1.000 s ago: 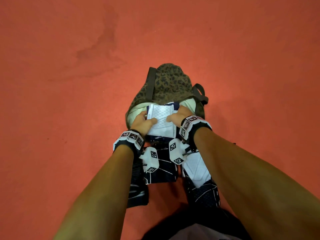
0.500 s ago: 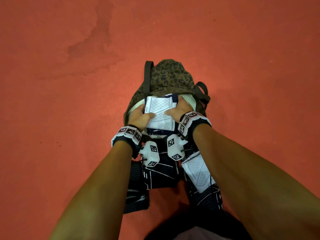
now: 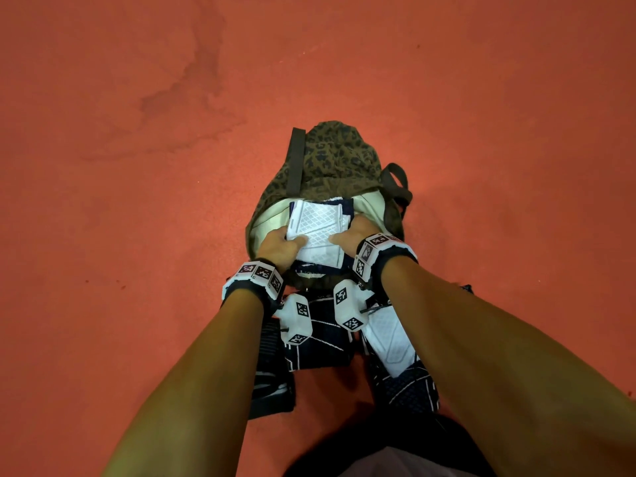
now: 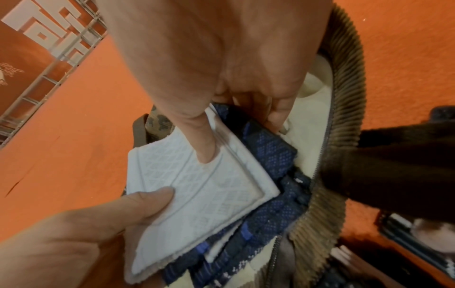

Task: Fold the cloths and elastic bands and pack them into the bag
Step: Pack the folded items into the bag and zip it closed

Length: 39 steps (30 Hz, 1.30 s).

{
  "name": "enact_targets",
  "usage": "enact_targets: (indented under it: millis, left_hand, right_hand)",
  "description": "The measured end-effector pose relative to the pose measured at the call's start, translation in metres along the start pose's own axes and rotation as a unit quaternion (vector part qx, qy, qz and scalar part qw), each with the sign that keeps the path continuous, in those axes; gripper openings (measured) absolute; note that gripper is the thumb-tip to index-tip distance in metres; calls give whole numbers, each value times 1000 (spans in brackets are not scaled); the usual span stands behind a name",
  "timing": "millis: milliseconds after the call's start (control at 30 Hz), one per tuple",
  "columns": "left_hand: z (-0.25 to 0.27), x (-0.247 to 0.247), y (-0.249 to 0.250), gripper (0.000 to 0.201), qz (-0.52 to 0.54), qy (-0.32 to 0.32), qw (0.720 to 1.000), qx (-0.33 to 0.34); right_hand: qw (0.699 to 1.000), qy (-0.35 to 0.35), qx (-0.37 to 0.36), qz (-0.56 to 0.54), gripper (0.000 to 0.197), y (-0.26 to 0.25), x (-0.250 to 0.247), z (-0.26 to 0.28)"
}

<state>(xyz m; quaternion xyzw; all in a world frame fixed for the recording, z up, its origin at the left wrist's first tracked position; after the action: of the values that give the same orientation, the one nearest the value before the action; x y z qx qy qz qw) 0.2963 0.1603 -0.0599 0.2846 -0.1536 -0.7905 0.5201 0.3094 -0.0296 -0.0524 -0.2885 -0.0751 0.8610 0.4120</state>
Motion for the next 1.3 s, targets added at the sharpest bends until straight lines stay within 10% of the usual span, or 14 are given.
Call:
enact_targets:
  millis: [200, 433, 633, 1300]
  left_hand:
    - [28, -1, -6, 28, -11, 4, 1000, 13]
    - [65, -2, -39, 59, 14, 13, 1000, -8]
    - [92, 3, -64, 51, 26, 27, 999, -10]
    - [78, 30, -159, 96, 43, -19, 996, -76]
  right_hand:
    - [999, 10, 4, 38, 19, 9, -12, 33]
    - [997, 63, -37, 20, 42, 12, -4, 78]
    - [998, 11, -40, 48, 15, 30, 35, 103]
    - [992, -40, -25, 120, 30, 56, 92, 110]
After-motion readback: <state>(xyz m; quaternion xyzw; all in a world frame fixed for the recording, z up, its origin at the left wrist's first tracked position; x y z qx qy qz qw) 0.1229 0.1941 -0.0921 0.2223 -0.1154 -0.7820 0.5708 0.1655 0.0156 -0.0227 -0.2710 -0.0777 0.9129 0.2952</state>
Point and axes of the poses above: each hand's wrist, its own z-axis away from the middle knuckle, its own x-axis out of the palm, y = z × x, the point moved 10 cm from there along -z, towards the middle knuckle, and after that the axes turned 1 degree about -y, right-handed, at the moved point
